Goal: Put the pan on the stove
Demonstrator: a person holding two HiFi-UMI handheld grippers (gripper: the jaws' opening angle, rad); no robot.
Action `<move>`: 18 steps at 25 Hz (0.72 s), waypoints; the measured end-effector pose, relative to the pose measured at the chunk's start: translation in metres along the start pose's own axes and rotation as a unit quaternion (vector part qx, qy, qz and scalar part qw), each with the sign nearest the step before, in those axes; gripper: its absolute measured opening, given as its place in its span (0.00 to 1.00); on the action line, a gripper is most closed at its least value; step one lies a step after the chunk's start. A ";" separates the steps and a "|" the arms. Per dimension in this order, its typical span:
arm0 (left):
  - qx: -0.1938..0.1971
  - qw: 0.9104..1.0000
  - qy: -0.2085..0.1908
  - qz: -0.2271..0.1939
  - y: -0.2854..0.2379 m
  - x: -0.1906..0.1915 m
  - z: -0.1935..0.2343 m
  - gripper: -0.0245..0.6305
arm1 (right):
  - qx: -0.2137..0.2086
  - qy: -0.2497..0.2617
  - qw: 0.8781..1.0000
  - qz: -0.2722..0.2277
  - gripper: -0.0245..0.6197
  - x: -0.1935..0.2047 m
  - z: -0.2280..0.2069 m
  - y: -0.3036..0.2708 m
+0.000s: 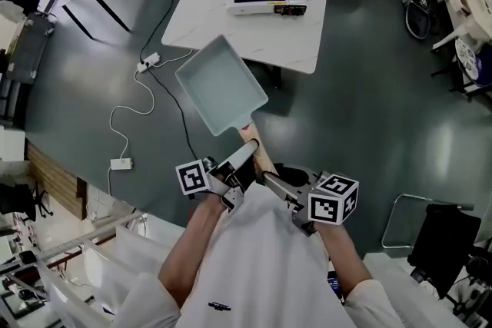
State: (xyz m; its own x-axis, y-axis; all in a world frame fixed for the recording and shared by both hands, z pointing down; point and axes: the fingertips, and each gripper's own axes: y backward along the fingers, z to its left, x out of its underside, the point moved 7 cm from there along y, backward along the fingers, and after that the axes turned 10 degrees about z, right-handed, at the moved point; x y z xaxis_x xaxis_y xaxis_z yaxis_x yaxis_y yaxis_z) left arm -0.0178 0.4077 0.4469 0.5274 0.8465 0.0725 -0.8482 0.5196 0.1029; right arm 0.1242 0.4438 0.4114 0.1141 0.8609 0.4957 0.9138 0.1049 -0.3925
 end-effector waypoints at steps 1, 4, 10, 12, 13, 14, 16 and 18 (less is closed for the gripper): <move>-0.003 1.000 0.001 0.000 -0.003 -0.002 0.001 0.22 | -0.001 -0.001 1.000 0.000 0.24 -0.003 -0.003 0.001; -0.008 1.000 0.008 -0.002 -0.011 -0.013 0.007 0.22 | -0.002 -0.005 1.000 0.003 0.24 -0.013 -0.015 -0.001; -0.015 1.000 0.015 0.003 -0.034 -0.064 0.029 0.22 | -0.009 -0.025 1.000 -0.004 0.24 -0.054 -0.053 -0.019; -0.019 1.000 0.017 0.009 -0.045 -0.093 0.038 0.22 | -0.004 -0.025 1.000 -0.002 0.24 -0.079 -0.069 -0.029; -0.018 1.000 0.017 0.012 -0.052 -0.110 0.041 0.22 | -0.001 -0.026 1.000 -0.002 0.24 -0.094 -0.077 -0.035; -0.015 1.000 0.016 0.016 -0.060 -0.128 0.044 0.22 | 0.001 -0.027 1.000 -0.003 0.24 -0.109 -0.086 -0.041; -0.009 1.000 0.017 0.024 -0.076 -0.164 0.050 0.22 | 0.005 -0.032 0.999 -0.009 0.24 -0.141 -0.103 -0.050; -0.004 0.999 0.019 0.032 -0.088 -0.194 0.052 0.22 | 0.008 -0.034 0.999 -0.020 0.24 -0.168 -0.113 -0.057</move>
State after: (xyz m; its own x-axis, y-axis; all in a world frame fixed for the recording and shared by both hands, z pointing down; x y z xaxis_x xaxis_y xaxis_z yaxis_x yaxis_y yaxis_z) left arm -0.0428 0.1921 0.4751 0.4706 0.8814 0.0416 -0.8802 0.4656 0.0915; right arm 0.0968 0.2368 0.4378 0.0500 0.8878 0.4576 0.9105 0.1478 -0.3862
